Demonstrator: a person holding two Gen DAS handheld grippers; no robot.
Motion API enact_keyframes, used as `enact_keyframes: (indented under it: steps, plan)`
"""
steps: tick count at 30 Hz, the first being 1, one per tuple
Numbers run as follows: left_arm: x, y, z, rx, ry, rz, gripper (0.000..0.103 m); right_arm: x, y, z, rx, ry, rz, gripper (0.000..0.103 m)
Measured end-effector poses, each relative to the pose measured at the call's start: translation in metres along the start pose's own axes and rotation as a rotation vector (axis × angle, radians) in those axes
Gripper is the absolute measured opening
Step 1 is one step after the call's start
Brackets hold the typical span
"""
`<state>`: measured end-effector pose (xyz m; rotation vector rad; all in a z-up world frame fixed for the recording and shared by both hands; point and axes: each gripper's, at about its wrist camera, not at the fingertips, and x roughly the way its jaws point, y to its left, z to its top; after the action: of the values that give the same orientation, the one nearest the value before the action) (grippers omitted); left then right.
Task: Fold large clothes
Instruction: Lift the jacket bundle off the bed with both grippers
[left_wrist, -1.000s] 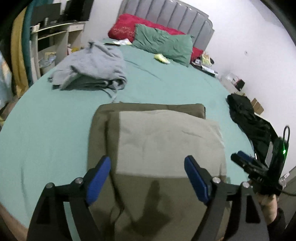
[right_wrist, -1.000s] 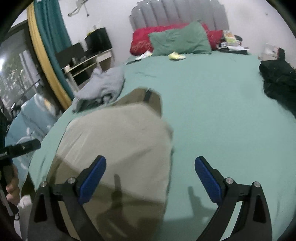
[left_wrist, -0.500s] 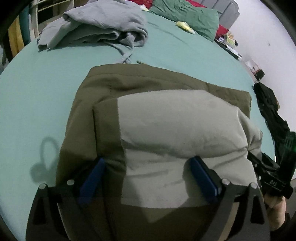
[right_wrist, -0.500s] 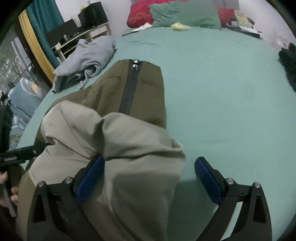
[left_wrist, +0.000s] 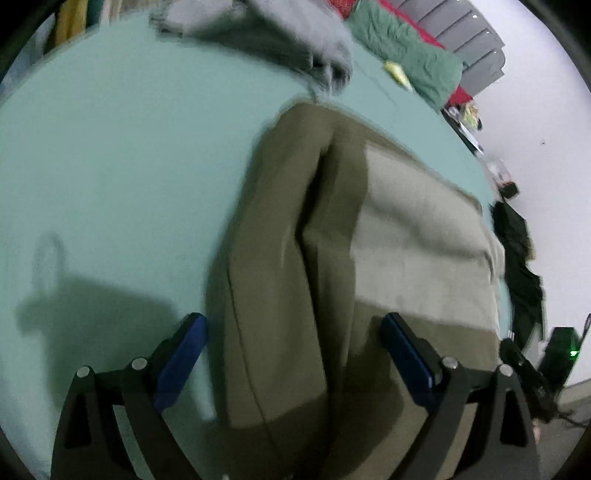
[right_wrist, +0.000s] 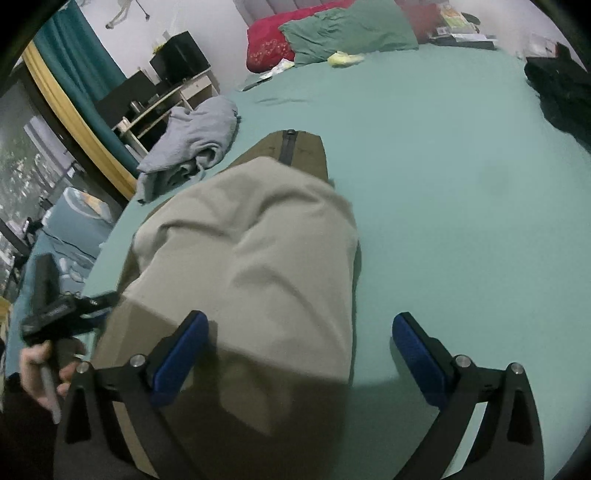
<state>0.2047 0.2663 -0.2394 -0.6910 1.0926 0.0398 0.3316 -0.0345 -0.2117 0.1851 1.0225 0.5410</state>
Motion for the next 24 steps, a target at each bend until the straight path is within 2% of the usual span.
enact_keyframes:
  steps: [2, 3, 5, 6, 9, 14, 20, 22, 23, 24]
  plan:
    - [0.0, -0.009, -0.004, 0.047, -0.014, -0.001, 0.097, -0.004, -0.001, -0.006, 0.008, 0.006, 0.039, 0.099]
    - [0.001, -0.013, -0.005, 0.066, 0.006, -0.027, 0.097, -0.004, -0.002, -0.008, 0.014, 0.011, 0.056, 0.099]
    - [0.007, -0.025, -0.008, 0.103, 0.068, -0.145, 0.097, 0.004, 0.001, -0.012, 0.019, 0.034, 0.079, 0.099]
    - [0.011, -0.032, -0.011, 0.132, 0.086, -0.173, 0.098, 0.008, 0.002, -0.014, 0.015, 0.044, 0.08, 0.099]
    - [0.019, -0.044, -0.016, 0.183, 0.098, -0.147, 0.098, 0.022, 0.003, -0.025, 0.027, 0.081, 0.106, 0.099]
    - [0.018, -0.056, -0.024, 0.256, 0.103, -0.165, 0.098, 0.028, -0.002, -0.034, 0.064, 0.092, 0.173, 0.096]
    - [0.029, -0.068, -0.036, 0.355, 0.074, -0.072, 0.098, 0.039, 0.008, -0.042, 0.06, 0.086, 0.211, 0.092]
    - [0.029, -0.068, -0.039, 0.36, 0.07, -0.069, 0.094, 0.037, 0.008, -0.043, 0.068, 0.078, 0.216, 0.087]
    - [0.027, -0.068, -0.04, 0.359, 0.072, -0.078, 0.087, 0.036, 0.008, -0.043, 0.069, 0.071, 0.22, 0.08]
    - [0.027, -0.069, -0.041, 0.361, 0.077, -0.085, 0.074, 0.033, 0.008, -0.045, 0.069, 0.057, 0.221, 0.075]
